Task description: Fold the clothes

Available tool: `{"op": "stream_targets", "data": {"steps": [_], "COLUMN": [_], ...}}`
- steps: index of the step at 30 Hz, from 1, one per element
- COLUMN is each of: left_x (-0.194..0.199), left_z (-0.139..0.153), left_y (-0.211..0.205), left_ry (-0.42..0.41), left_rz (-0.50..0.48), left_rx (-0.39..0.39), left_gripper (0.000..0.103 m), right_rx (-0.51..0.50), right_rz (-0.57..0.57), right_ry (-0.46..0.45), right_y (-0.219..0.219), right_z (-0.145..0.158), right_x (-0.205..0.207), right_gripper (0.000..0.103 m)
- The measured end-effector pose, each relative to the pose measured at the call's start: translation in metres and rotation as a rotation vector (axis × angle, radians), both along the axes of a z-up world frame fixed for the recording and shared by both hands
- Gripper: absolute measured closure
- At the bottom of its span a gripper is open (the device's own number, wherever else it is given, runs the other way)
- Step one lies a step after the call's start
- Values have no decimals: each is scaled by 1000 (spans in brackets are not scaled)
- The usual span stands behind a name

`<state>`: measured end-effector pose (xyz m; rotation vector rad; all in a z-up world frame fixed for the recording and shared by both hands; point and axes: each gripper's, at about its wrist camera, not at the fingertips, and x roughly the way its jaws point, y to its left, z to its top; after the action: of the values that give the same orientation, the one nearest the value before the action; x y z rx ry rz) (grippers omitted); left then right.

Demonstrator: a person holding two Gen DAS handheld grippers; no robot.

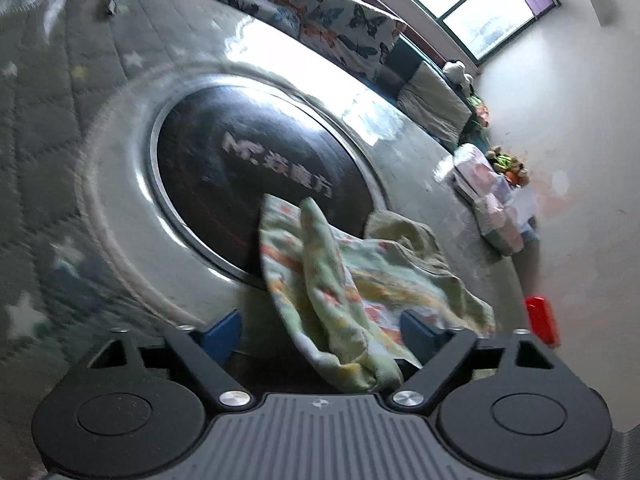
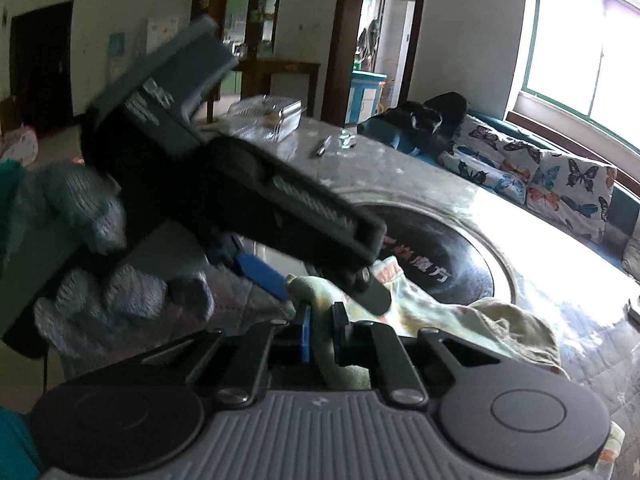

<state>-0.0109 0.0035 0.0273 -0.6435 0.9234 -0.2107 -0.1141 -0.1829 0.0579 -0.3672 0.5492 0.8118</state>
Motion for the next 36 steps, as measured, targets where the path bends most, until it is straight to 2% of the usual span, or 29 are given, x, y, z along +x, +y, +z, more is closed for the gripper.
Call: {"op": "stream_targets", "data": {"steps": [4, 5, 6, 8, 11, 14, 19, 22, 24, 28, 30, 36], "left_x": [8, 9, 11, 13, 15, 15, 15, 15, 15, 16, 16, 18], "left_z": [-4, -5, -7, -10, -13, -14, -14, -14, -13, -12, -12, -11], "left_y": [-5, -6, -6, -6, -5, -4, -3, -4, -5, -7, -8, -11], "left_ry": [10, 14, 19, 28, 34, 30, 30, 30, 29, 25, 24, 22], "left_rz": [-11, -16, -22, -20, -20, -26, -27, -29, -30, -32, -34, -39], "left_rx": [-31, -40, -48, -45, -45, -41, -41, -34, -27, -13, -7, 16], "left_gripper": [36, 46, 51, 76, 84, 85, 86, 86, 86, 86, 85, 85], "right_rx": [25, 26, 26, 30, 47, 63, 89, 97, 91, 73, 68, 82], "right_rz": [-2, 4, 7, 11, 9, -18, -107, -206, -279, -429, -500, -665], "right_ry": [8, 10, 11, 23, 42, 52, 69, 74, 71, 73, 75, 88], "right_y": [-9, -11, -11, -14, -18, -28, -54, -77, -93, -127, -144, -185], "right_z": [4, 4, 3, 2, 2, 3, 5, 3, 1, -9, -15, -33], "right_x": [-2, -3, -5, -6, -5, -2, 10, 23, 32, 52, 66, 92], "right_gripper": [94, 94, 94, 94, 92, 82, 78, 77, 68, 66, 61, 56]}}
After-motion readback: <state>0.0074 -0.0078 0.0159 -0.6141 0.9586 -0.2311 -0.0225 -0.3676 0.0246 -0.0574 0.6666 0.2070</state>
